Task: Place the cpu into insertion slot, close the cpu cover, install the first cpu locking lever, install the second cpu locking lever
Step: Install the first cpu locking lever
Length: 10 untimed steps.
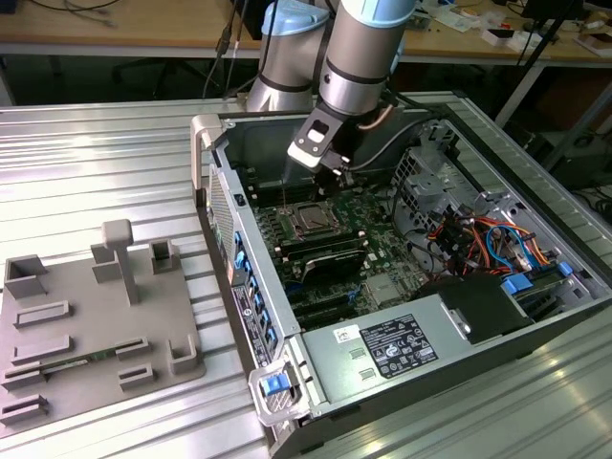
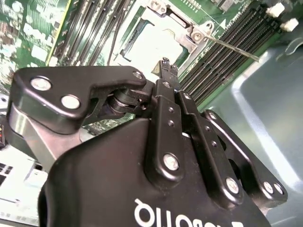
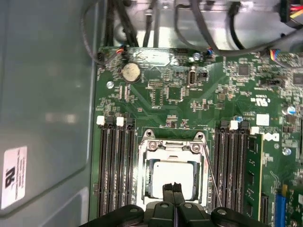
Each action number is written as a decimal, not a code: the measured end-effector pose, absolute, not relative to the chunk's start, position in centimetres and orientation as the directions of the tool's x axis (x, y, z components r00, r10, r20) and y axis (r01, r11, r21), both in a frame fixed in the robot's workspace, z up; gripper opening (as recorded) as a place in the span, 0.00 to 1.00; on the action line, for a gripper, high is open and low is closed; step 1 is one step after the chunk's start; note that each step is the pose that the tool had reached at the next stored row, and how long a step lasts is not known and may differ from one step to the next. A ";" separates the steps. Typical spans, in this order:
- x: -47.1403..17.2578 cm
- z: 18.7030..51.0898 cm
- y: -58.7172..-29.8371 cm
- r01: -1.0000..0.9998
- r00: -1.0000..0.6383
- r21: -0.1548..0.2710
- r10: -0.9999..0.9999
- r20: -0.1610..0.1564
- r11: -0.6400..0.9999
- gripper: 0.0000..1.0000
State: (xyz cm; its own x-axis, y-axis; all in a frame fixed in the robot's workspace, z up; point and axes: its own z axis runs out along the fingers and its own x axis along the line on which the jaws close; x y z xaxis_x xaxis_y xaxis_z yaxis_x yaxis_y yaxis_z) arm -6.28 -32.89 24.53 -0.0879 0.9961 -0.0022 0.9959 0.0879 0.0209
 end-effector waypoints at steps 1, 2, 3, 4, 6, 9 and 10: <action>-6.3 24.5 -32.9 0.993 -0.118 0.021 0.993 -0.002 0.118 0.11; -6.3 24.5 -32.9 0.990 -0.136 0.021 0.991 -0.002 0.136 0.11; -6.3 24.5 -32.9 0.987 -0.157 0.021 0.988 -0.002 0.157 0.11; -6.3 24.5 -32.9 0.984 -0.179 0.021 0.984 -0.002 0.179 0.11; -6.3 24.5 -32.9 0.973 -0.229 0.021 0.973 -0.002 0.229 0.11; -6.3 24.5 -32.9 0.959 -0.283 0.021 0.959 -0.002 0.283 0.11; -6.3 24.5 -32.9 0.954 -0.300 0.021 0.954 -0.002 0.300 0.11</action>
